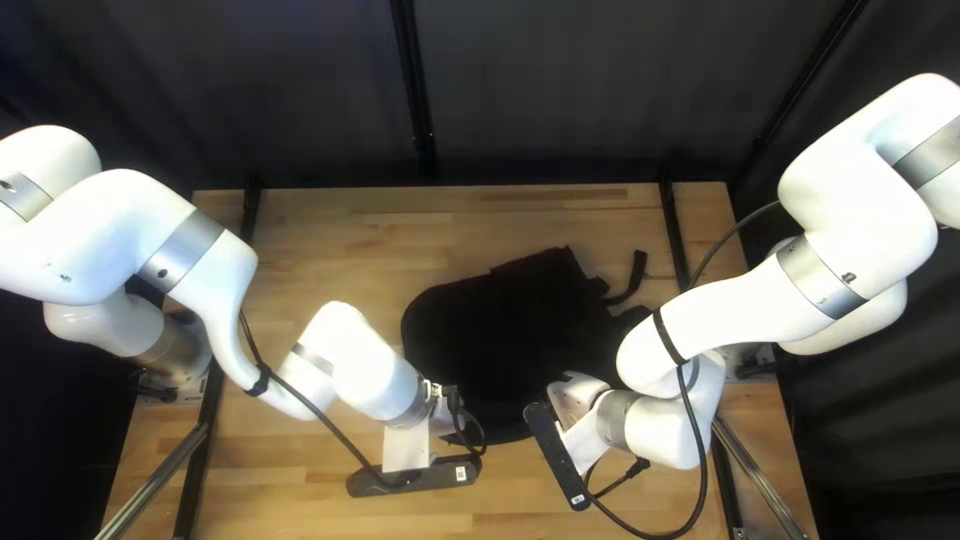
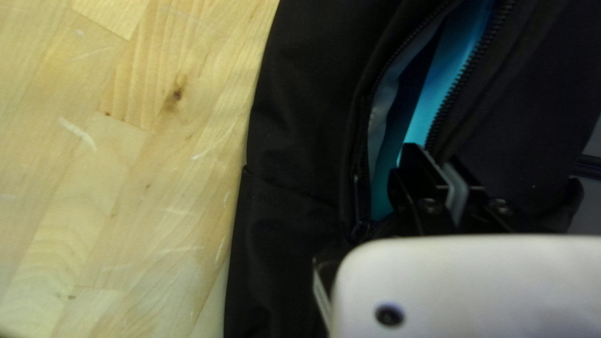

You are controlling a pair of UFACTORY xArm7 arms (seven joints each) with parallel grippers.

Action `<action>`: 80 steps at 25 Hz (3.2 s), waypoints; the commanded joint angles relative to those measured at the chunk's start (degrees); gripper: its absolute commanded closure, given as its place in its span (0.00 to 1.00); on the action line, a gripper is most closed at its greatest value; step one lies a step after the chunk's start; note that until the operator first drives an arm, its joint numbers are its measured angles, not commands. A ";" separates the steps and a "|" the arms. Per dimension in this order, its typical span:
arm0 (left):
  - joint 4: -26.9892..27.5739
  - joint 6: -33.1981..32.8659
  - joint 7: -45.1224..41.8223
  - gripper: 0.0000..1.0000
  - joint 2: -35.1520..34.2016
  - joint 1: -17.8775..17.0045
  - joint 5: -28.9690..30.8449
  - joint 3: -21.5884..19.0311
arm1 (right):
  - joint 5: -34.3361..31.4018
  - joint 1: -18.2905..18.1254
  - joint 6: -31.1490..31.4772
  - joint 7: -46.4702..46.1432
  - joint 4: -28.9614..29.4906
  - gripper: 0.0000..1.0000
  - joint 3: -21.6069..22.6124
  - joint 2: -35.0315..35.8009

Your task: Remove a lunch box from a kids backpack

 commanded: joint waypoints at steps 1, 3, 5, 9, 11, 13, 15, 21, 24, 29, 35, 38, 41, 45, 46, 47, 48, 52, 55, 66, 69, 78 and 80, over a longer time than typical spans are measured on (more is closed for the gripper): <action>-1.69 -1.22 1.76 1.00 -0.65 1.29 -1.67 -0.84 | 0.63 0.23 -0.21 -0.56 -0.28 1.00 -0.09 -0.50; -2.77 -2.07 2.24 1.00 -1.01 1.72 -2.20 -1.14 | 0.74 0.29 -0.28 -0.67 -0.35 1.00 -0.08 -0.60; -4.08 -3.24 2.39 1.00 -1.38 2.11 -2.49 -1.27 | 0.68 0.36 -0.28 -0.60 -0.40 1.00 0.01 -0.57; -5.74 -4.99 2.93 1.00 -1.68 2.83 -2.99 -1.40 | 0.23 0.35 -0.44 -0.32 -0.32 1.00 0.17 -0.15; -6.29 -5.59 3.39 1.00 -1.88 3.19 -3.25 -1.53 | -0.25 0.29 -0.44 0.10 -0.14 1.00 0.32 0.33; -6.53 -6.06 3.85 1.00 -1.88 3.44 -3.26 -1.55 | -0.83 0.20 -0.49 0.47 0.12 1.00 0.41 0.85; -6.97 -6.48 4.64 1.00 -2.11 4.00 -3.68 -1.73 | -1.08 0.23 -0.59 0.52 0.28 1.00 0.48 1.07; -9.96 -8.38 7.85 1.00 -4.26 6.55 -6.47 -2.85 | -2.10 0.29 -0.50 1.46 0.89 1.00 0.95 2.22; -12.05 -9.92 9.38 1.00 -5.44 7.81 -8.30 -3.49 | -2.64 0.29 -0.51 1.87 1.11 1.00 1.11 2.79; -14.68 -12.07 11.72 1.00 -6.88 9.66 -10.92 -4.33 | -3.03 0.28 -0.74 2.05 1.24 1.00 1.16 3.20; -16.29 -12.04 17.24 1.00 -9.33 12.42 -16.75 -5.87 | -3.05 0.42 -0.67 2.11 1.34 1.00 1.34 3.34; -17.39 -12.28 20.27 1.00 -10.56 13.63 -19.82 -6.31 | -3.04 0.49 -0.56 2.14 1.39 1.00 1.44 3.45; -18.35 -13.05 21.85 1.00 -10.90 14.28 -21.45 -6.46 | -3.13 0.54 -0.57 2.25 1.31 1.00 1.50 3.50; -20.00 -15.03 23.93 1.00 -10.57 15.40 -23.12 -6.49 | -3.53 0.52 -0.53 2.49 1.41 1.00 1.56 3.73; -20.31 -15.28 24.44 1.00 -10.69 15.63 -23.66 -6.59 | -3.58 0.53 -0.53 2.51 1.42 1.00 1.57 3.75; -21.21 -16.17 25.99 1.00 -10.95 16.32 -25.09 -6.76 | -3.61 0.53 -0.58 2.48 1.39 1.00 1.57 3.77; -21.64 -16.56 26.93 1.00 -11.13 16.70 -26.06 -6.90 | -3.64 0.54 -0.59 2.51 1.35 1.00 1.58 3.76; -22.43 -16.80 30.83 1.00 -12.06 17.98 -30.05 -7.43 | -3.84 0.41 -0.72 2.49 1.37 1.00 1.47 3.90; -22.74 -16.05 34.91 1.00 -13.39 18.86 -34.10 -7.59 | -3.76 0.44 -0.80 2.40 1.27 1.00 1.46 3.71; -23.43 -16.38 43.31 1.00 -14.44 20.66 -40.38 -6.89 | -3.08 0.61 -1.24 1.62 0.67 1.00 1.40 2.85; -23.46 -15.70 47.86 1.00 -15.57 21.11 -44.18 -6.59 | -3.07 0.61 -1.36 1.55 0.54 1.00 1.38 2.81; -21.59 -12.41 56.47 1.00 -15.36 22.25 -48.68 -5.43 | -1.63 0.71 -2.51 0.09 -0.62 1.00 0.80 1.38; -21.30 -11.56 57.51 1.00 -15.47 22.54 -49.15 -5.16 | -0.49 0.86 -2.83 -0.97 -1.04 1.00 0.50 0.81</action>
